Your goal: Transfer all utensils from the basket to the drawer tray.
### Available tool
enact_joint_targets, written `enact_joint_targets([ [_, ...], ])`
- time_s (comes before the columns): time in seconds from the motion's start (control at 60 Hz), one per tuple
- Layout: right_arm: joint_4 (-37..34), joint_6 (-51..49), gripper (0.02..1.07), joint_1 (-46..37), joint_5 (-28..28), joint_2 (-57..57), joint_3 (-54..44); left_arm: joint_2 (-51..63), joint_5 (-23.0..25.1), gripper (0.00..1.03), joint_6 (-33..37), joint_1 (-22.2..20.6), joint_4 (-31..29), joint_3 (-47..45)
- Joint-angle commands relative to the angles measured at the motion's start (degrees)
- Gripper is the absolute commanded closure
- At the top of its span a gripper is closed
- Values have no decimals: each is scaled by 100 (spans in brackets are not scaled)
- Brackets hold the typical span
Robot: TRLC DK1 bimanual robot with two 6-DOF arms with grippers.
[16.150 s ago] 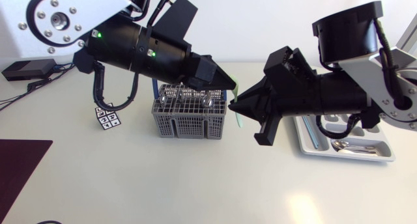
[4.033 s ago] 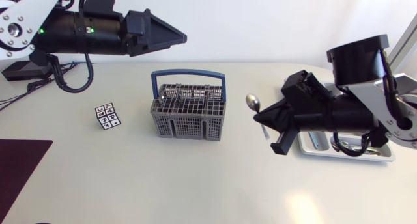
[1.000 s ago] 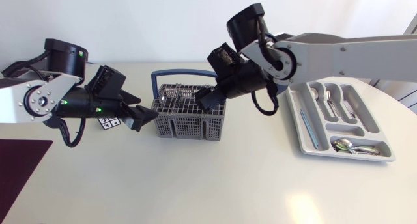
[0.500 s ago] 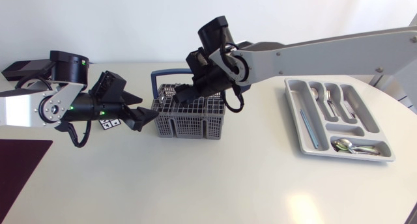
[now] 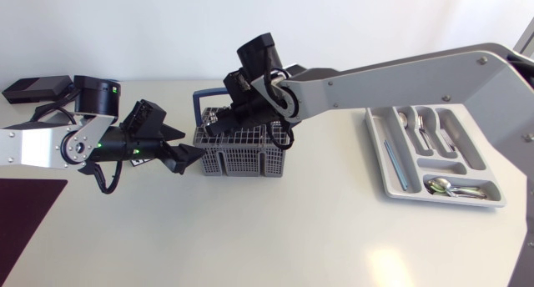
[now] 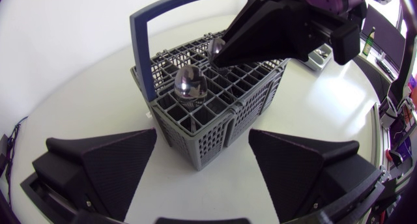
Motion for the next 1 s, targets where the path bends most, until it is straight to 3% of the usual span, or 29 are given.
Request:
enact_joint_targets([
  [0.0, 119, 167, 100, 79, 27, 48, -226, 121, 62, 5, 119, -33, 71, -135],
  [0.467, 400, 123, 101, 18, -70, -505, -736, 156, 62, 5, 84, -218, 62, -170],
  [0.817, 602, 202, 101, -246, -632, -1252, -1157, 200, 53, 5, 75, -420, -17, -179],
  [0.983, 875, 509, 101, -501, -1265, -1639, -1324, 103, 53, 5, 75, -490, -79, -197],
])
